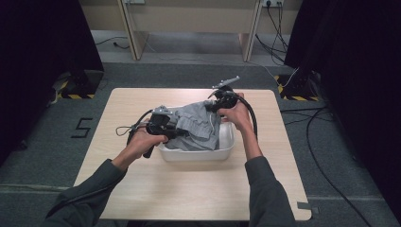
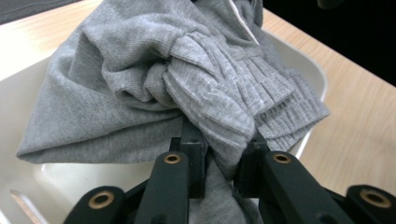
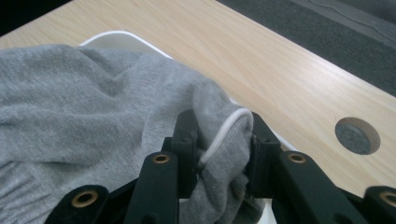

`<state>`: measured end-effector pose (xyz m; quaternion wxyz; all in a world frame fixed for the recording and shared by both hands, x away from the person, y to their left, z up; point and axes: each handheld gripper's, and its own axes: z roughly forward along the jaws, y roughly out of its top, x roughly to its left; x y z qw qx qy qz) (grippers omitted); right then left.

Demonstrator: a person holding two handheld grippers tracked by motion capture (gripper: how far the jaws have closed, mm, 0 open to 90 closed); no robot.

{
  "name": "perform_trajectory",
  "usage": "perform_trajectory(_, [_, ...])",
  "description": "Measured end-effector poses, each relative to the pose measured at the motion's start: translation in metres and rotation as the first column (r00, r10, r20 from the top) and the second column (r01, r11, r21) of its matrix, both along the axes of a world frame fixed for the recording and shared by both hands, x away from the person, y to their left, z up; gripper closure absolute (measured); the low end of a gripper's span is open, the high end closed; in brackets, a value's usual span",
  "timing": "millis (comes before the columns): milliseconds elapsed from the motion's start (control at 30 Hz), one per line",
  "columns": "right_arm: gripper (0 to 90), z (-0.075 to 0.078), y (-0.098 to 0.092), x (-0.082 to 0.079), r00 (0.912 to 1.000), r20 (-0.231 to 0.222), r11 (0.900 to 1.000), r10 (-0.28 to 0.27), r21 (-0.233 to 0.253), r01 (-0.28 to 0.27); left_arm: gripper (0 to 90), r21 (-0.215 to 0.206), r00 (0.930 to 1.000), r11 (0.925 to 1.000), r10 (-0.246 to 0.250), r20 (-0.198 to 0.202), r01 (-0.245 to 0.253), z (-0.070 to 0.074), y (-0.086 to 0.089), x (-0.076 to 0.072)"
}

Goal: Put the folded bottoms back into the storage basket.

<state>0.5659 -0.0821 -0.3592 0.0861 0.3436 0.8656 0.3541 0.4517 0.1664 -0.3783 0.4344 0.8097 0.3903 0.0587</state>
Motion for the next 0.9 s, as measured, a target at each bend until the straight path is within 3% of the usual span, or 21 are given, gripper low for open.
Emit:
perform_trajectory(467, [69.8, -0.033, 0.004, 0.002, 0.9991, -0.042, 0.998, 0.000, -0.062, -0.002, 75.8, 0.074, 0.9983, 0.9973, 0.006, -0.058, -0.001, -0.027, -0.003, 0.005])
perform_trajectory(633, [69.1, -0.039, 0.005, 0.004, 0.9983, -0.058, 0.998, -0.010, -0.063, 0.006, 74.5, 0.087, 0.9969, 0.9962, 0.012, -0.077, -0.005, -0.032, -0.003, 0.007])
perform_trajectory(767, [66.4, -0.046, 0.007, 0.005, 0.9976, -0.069, 0.994, -0.009, -0.108, 0.001, 70.8, 0.113, 0.9950, 0.9936, 0.003, -0.100, 0.008, -0.037, -0.003, 0.008])
perform_trajectory(900, [62.6, -0.048, 0.007, 0.005, 0.9971, -0.074, 0.993, -0.018, -0.118, 0.010, 67.0, 0.106, 0.9951, 0.9944, 0.004, -0.098, 0.006, -0.035, 0.000, 0.008])
